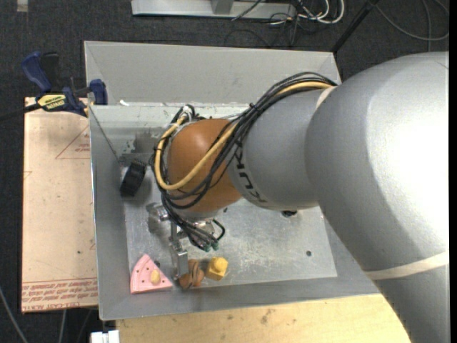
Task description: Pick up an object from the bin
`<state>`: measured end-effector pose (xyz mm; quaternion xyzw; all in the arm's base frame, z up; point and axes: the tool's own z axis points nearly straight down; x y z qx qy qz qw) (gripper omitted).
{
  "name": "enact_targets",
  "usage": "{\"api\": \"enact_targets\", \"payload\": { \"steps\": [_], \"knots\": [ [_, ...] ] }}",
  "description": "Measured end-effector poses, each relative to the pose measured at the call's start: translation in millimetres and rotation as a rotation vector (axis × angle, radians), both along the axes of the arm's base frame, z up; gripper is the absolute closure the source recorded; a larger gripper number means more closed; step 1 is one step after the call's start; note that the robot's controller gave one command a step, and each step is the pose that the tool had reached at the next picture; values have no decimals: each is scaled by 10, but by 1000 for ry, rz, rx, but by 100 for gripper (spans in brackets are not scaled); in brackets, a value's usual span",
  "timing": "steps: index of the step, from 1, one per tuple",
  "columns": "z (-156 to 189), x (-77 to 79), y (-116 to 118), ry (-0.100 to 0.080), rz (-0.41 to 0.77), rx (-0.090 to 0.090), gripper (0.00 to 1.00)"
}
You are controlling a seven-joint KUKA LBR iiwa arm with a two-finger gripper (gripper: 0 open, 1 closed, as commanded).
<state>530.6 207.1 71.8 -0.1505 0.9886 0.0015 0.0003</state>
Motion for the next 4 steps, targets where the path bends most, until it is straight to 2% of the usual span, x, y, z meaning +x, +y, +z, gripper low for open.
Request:
{"api": "enact_targets", "payload": {
  "steps": [1, 2, 3, 4],
  "knots": [
    [506, -107, 47, 5, 107, -4, 0],
    [748, 77, 67, -12, 102, 3, 0],
    [800, -97, -49, 2, -196, -3, 0],
    [810, -243, -150, 0, -45, -3, 0]
  ]
}}
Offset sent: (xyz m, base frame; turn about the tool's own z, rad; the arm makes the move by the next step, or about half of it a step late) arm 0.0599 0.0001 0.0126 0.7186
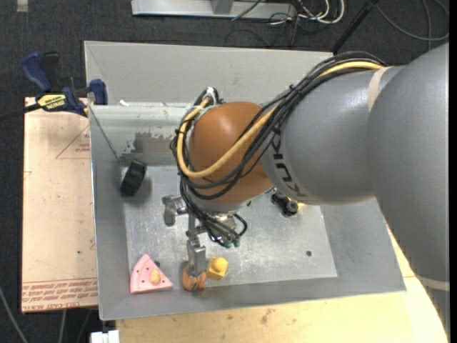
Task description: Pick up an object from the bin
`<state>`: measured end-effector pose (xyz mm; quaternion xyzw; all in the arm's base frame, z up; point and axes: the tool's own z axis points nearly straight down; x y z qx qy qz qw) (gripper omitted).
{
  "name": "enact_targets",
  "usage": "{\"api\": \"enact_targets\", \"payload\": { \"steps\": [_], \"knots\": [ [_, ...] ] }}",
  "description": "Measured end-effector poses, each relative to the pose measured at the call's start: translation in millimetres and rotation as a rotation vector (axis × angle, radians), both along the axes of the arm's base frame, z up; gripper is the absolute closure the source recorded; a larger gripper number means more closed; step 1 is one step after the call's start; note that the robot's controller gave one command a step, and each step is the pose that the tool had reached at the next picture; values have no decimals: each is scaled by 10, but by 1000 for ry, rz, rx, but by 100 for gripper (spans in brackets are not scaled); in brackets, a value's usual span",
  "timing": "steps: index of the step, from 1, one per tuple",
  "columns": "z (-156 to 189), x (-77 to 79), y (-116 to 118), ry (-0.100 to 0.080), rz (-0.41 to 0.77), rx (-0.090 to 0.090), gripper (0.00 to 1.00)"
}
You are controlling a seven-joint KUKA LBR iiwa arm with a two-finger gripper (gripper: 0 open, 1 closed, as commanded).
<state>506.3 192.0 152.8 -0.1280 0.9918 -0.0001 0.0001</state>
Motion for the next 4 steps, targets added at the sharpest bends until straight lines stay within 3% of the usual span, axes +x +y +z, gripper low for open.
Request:
{"api": "enact_targets", "payload": {
  "steps": [1, 2, 3, 4],
  "knots": [
    [-313, -133, -249, -5, 205, 3, 0],
    [-555, -192, -395, -3, 235, 1, 0],
    [-818, -255, -441, -6, 547, 2, 100],
    [-818, -255, -441, -6, 547, 2, 100]
  ]
}}
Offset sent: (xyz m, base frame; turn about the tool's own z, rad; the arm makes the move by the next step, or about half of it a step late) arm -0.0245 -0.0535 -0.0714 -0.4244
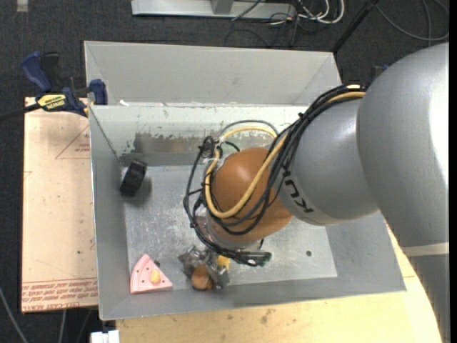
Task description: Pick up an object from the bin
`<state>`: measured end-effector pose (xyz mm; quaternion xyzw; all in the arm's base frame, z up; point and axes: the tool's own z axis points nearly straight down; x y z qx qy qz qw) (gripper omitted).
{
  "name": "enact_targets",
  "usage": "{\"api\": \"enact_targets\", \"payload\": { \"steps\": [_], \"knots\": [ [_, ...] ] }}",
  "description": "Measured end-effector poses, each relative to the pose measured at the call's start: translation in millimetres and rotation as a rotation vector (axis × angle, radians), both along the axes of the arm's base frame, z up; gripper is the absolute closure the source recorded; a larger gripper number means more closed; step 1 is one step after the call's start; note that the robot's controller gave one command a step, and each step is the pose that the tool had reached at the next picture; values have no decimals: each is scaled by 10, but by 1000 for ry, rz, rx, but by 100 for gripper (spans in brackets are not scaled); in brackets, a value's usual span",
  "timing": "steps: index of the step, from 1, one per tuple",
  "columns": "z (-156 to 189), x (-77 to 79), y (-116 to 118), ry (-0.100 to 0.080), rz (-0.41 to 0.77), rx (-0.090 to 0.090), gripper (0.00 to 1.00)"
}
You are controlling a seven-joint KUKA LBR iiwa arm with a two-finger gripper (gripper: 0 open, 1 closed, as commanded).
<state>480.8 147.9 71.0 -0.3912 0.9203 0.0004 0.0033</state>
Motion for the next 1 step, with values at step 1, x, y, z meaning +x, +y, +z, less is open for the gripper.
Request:
{"api": "enact_targets", "payload": {
  "steps": [1],
  "knots": [
    [1534, 54, 64, 2, 33, 0, 100]
  ]
}}
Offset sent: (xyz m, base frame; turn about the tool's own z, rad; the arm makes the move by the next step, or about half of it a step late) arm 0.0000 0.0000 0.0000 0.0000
